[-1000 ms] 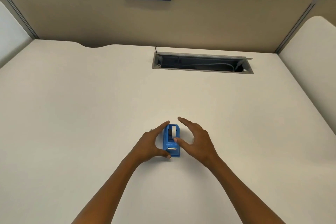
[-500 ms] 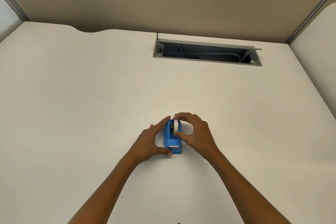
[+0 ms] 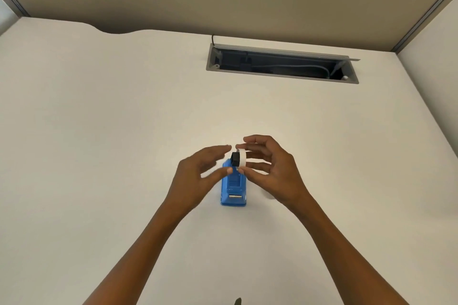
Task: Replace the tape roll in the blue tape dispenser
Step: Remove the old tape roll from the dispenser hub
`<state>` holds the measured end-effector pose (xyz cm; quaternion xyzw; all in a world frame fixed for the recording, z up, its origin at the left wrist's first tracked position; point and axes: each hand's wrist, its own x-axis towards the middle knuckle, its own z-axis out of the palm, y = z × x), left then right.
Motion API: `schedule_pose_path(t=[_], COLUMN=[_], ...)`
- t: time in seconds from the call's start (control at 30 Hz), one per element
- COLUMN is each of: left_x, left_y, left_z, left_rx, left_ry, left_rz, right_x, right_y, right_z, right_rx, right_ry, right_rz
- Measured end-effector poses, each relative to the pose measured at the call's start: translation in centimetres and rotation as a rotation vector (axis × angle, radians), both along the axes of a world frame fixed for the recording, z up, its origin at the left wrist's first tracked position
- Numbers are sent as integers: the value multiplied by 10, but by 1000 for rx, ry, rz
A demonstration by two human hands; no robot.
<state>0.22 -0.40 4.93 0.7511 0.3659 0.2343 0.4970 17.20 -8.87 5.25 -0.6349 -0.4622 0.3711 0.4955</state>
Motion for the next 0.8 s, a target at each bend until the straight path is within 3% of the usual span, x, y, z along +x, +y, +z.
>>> schedule_pose_path(t=[0.3,0.7,0.8], left_x=[8,21,20], left_y=[-10,-22,-22], left_z=[25,23,25], left_rx=[-410,-354,-324], left_ry=[-207,-223,-255], left_rz=[117,185,157], right_x=[0,4,2], right_y=[-4,-8,-6], right_z=[18,22,25], right_rx=[16,30,-27], right_ry=[180,222,308], right_rz=[37,40,31])
